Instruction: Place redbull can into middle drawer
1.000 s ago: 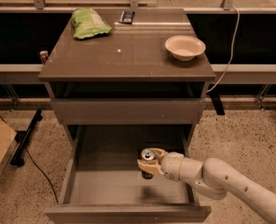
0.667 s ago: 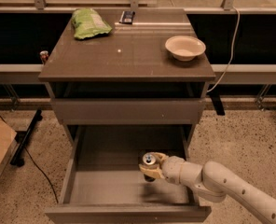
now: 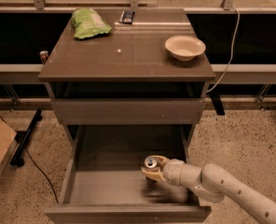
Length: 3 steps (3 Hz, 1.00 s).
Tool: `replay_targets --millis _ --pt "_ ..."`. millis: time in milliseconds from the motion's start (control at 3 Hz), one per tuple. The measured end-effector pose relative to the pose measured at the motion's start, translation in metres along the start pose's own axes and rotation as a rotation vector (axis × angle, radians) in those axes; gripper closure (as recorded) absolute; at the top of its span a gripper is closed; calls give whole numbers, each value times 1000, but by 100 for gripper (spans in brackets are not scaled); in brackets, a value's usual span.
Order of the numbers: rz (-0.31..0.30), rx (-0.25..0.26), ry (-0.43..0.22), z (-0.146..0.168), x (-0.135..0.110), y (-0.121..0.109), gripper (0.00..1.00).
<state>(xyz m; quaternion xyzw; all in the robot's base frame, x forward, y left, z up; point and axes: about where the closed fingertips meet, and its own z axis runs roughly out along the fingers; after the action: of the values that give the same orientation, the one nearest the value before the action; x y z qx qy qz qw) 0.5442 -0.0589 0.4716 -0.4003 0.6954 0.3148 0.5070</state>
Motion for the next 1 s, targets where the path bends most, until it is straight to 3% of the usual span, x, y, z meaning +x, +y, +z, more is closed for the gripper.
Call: replay_targets --millis 667,1000 --pt "21 -11 0 9 27 -7 100" --pt "21 -15 -1 11 27 -5 84"
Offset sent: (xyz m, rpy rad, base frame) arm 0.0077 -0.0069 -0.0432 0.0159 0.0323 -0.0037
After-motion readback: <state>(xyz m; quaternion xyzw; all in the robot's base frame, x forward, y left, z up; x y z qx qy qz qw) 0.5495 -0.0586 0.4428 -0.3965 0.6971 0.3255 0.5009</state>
